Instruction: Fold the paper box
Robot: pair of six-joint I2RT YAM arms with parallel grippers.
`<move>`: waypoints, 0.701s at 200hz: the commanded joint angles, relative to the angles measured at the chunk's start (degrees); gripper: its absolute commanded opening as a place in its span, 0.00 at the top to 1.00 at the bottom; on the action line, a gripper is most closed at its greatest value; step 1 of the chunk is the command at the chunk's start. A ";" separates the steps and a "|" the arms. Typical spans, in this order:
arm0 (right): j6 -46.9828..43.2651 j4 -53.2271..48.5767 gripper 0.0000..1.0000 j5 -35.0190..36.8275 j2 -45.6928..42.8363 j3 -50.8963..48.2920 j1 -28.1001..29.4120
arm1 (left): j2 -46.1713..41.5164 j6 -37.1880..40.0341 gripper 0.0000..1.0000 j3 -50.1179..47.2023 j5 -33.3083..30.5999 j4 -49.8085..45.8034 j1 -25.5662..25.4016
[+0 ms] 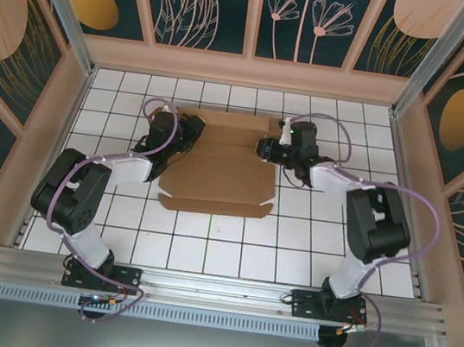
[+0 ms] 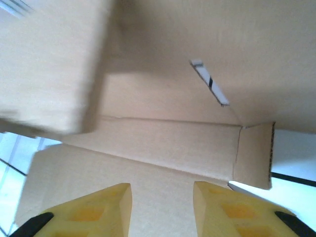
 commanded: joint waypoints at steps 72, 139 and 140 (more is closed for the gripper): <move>-11.02 4.23 0.71 18.57 -3.90 -2.28 -14.00 | 1.45 2.06 1.00 1.12 0.75 -8.99 -0.24; -31.05 6.15 0.75 0.17 9.30 5.77 -15.09 | 1.54 2.14 1.00 1.30 2.33 -7.52 -0.28; -31.39 6.33 0.75 -0.19 9.22 5.58 -15.04 | 1.51 2.15 1.00 1.31 2.37 -7.54 -0.26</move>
